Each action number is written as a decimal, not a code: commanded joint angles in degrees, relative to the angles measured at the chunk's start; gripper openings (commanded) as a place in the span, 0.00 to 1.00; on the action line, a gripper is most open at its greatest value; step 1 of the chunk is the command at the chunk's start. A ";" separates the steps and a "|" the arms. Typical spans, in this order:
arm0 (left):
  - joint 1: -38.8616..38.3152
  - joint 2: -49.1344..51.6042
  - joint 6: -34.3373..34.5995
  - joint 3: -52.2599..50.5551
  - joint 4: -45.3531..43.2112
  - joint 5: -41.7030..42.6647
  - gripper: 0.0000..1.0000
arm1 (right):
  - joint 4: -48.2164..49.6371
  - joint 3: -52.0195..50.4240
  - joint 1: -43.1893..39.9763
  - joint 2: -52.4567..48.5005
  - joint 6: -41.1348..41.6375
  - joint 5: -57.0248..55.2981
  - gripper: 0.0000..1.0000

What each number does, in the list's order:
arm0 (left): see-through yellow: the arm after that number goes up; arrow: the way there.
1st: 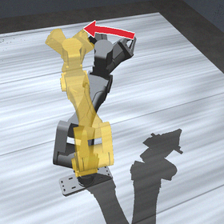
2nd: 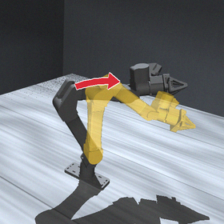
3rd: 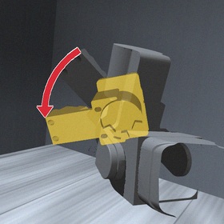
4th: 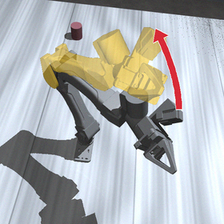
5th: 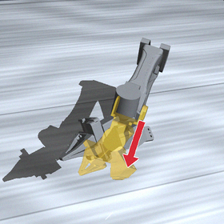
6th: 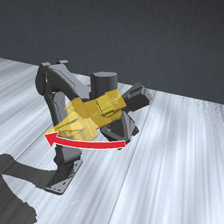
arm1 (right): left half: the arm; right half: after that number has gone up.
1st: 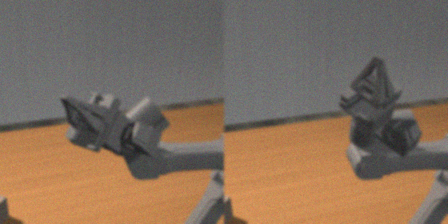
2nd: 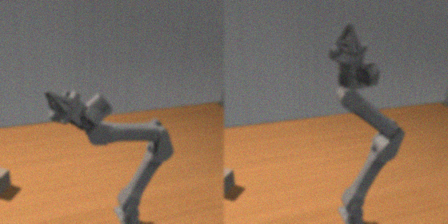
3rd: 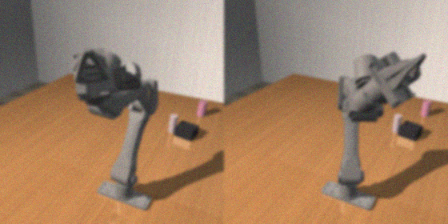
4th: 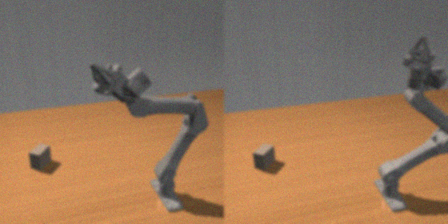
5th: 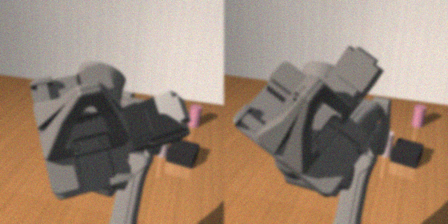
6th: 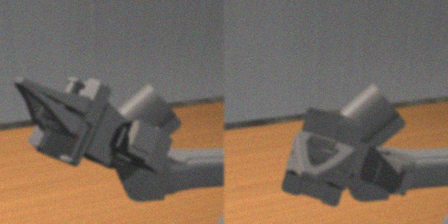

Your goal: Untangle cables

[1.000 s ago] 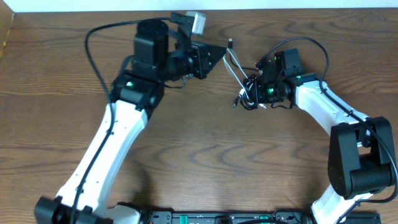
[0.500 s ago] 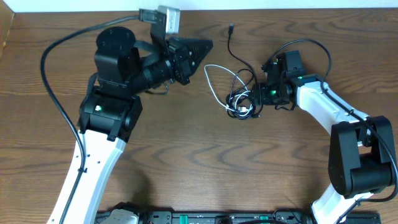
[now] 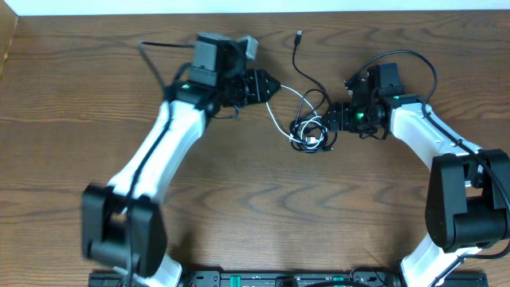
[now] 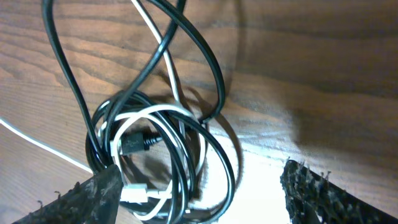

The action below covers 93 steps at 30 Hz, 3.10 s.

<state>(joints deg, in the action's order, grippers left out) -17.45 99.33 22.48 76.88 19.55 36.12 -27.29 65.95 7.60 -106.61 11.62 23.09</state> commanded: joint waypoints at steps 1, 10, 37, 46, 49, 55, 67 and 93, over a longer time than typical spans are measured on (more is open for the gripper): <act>-0.66 4.85 -0.94 1.07 -0.76 -3.02 0.41 | -0.63 1.07 -0.39 0.13 0.52 1.95 0.79; -1.66 13.92 2.54 1.07 -1.16 -4.72 0.45 | -0.66 1.07 -0.31 0.13 0.52 1.95 0.79; -3.48 0.94 -0.33 1.25 -2.25 -1.84 0.07 | 13.62 1.07 9.38 0.13 13.18 6.21 0.63; -3.52 -3.67 0.57 1.25 -3.21 1.03 0.07 | 17.38 1.07 12.41 0.11 18.82 2.97 0.57; -3.52 -3.72 0.76 1.25 -4.11 3.19 0.08 | 19.15 1.07 13.27 0.11 19.26 2.95 0.56; -3.52 -3.91 1.84 1.27 -4.52 3.61 0.08 | 19.19 1.07 14.21 0.00 20.13 0.50 0.52; -3.48 -6.45 3.80 1.31 -8.76 5.90 0.07 | 21.16 1.05 15.06 -6.75 24.85 1.33 0.42; 10.97 -30.51 5.95 1.38 -14.12 5.25 0.07 | 21.64 1.07 14.43 -15.15 30.16 1.27 0.38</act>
<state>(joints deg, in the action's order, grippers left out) -8.99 75.83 28.16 75.46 7.14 40.29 -4.69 68.53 22.39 -118.17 40.14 27.79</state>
